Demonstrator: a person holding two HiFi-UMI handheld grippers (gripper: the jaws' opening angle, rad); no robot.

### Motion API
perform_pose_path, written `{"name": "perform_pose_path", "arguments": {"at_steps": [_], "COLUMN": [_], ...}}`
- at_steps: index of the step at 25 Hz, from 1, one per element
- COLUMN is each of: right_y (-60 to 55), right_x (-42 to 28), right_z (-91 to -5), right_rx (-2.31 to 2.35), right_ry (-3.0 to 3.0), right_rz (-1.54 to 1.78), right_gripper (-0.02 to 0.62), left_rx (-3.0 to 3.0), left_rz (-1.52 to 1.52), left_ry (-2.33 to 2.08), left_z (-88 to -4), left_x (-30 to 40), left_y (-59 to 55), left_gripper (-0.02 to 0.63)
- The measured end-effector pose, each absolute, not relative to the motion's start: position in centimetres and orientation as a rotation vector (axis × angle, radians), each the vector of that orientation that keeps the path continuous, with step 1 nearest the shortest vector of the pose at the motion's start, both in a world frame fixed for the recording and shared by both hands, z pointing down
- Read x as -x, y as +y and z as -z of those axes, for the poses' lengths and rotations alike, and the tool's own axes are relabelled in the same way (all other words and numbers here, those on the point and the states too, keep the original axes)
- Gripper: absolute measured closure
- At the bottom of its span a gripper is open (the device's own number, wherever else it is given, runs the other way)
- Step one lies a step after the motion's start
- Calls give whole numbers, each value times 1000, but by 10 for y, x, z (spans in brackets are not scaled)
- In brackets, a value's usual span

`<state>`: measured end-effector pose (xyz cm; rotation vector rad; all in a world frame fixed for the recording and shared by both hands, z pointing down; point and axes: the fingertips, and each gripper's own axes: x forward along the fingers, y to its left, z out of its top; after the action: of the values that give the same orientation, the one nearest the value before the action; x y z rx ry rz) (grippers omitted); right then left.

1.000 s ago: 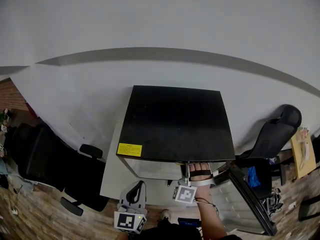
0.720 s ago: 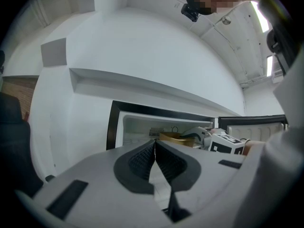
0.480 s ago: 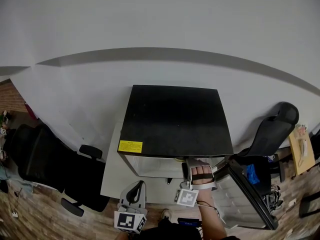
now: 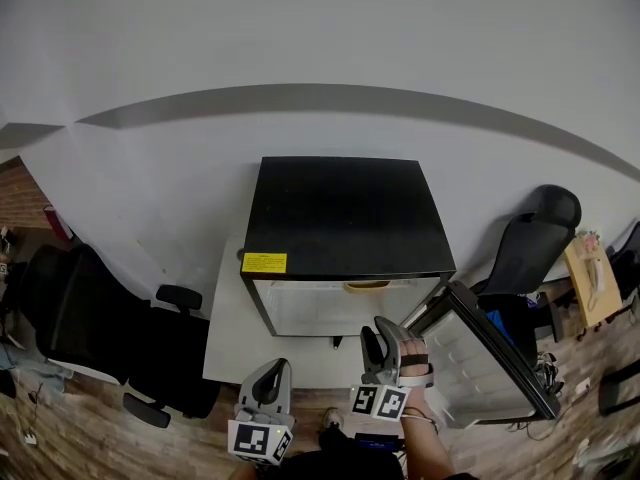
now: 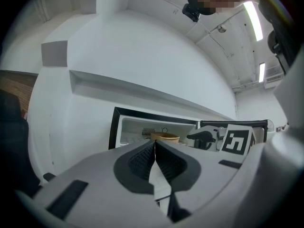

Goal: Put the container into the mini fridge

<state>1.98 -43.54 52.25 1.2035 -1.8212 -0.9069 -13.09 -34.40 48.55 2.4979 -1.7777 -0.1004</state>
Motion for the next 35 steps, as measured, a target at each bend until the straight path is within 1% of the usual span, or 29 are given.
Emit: {"name": "perform_pose_path", "arguments": {"at_steps": [1,2,5,8,12,15,24,35], "right_y": [-423,-411,-371,-327,-264,-233,-166,-131], "right_x": [-22,-23,-25,-30,-37,-45,-68,-82], "right_z": [-521,-520,-525,-535,-541,-539,-516,-513], "right_rx": [-1248,-1285,-1377,-1451,-1549,-1623,-1708,-1646], "right_ry": [-1873,-1917,-2054,-2208,-2380,-2428,-2507,-2573], "right_rz": [848,787,570,283,-116,-272,-386,-365], "right_gripper": [443,464,515,559,571,574,578,580], "left_rx": [-2502,-2507,-2515,-2536,-2568,-2587,-2629,-2628], "left_rz": [111,119,108,101,86,79,96,87], "left_ry": [-1769,-1759,-1733,-1688,-1630,-1606,-1557,-1588], "left_z": [-487,-489,-490,-491,-496,-494,-485,-486], "left_x": [132,134,139,139,136,130,92,53], "left_y": [-334,-324,-292,-258,-211,-187,-137,-120], "left_gripper": [597,597,597,597,597,597,597,597]}}
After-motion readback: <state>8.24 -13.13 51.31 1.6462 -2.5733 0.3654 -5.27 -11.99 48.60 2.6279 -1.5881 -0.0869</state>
